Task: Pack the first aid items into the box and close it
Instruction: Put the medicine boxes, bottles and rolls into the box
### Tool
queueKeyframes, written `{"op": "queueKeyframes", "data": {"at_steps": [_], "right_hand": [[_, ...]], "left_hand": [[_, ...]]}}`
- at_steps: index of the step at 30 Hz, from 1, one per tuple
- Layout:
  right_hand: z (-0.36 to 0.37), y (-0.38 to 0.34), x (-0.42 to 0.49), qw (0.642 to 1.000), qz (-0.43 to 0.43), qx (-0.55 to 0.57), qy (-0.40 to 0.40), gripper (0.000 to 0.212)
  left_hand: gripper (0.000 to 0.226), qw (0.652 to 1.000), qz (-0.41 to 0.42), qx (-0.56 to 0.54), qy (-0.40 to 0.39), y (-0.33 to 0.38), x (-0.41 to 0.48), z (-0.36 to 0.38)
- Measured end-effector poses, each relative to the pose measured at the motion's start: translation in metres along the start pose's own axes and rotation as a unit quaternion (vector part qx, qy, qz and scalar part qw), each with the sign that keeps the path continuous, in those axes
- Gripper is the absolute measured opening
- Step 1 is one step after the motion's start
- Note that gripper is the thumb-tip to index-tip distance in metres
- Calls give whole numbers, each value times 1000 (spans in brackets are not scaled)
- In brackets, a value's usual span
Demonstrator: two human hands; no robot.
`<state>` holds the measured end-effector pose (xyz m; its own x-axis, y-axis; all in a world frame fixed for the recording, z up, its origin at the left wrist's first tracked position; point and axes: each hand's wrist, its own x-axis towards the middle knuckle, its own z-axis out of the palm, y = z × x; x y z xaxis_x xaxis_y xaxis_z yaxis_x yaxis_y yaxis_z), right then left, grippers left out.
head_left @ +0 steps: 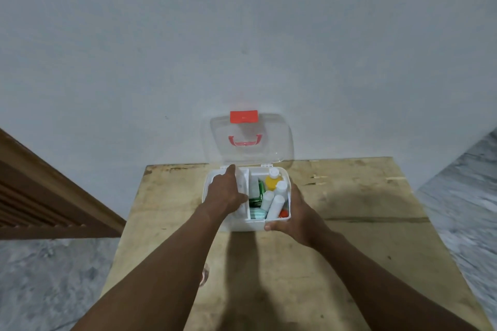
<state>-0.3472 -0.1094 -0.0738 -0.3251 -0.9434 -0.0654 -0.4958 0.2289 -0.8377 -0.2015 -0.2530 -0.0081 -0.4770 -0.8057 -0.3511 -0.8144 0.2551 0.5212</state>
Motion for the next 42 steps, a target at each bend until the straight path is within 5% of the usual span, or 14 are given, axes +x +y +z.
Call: {"op": "queueKeyframes", "data": {"at_steps": [5,22,30,35,42], "right_hand": [[1,-2,1,1000,10,1,-6,117],[2,-1,1,997,62,17,-33,117],[2,0,1,996,73,21,-36,120],[2,2,0,998,55,0,-35,112],[0,5,5,998,60,5,-30,109]], "left_hand": [[54,999,-4,-16,49,-8,-3,2],[69,993,28,-53,102,-28,-25,3],[35,918,65,-133,368,-72,-105,35],[45,895,-39,-136,422,-108,-139,87],[97,898,-132,-144,395,-104,-129,115]]}}
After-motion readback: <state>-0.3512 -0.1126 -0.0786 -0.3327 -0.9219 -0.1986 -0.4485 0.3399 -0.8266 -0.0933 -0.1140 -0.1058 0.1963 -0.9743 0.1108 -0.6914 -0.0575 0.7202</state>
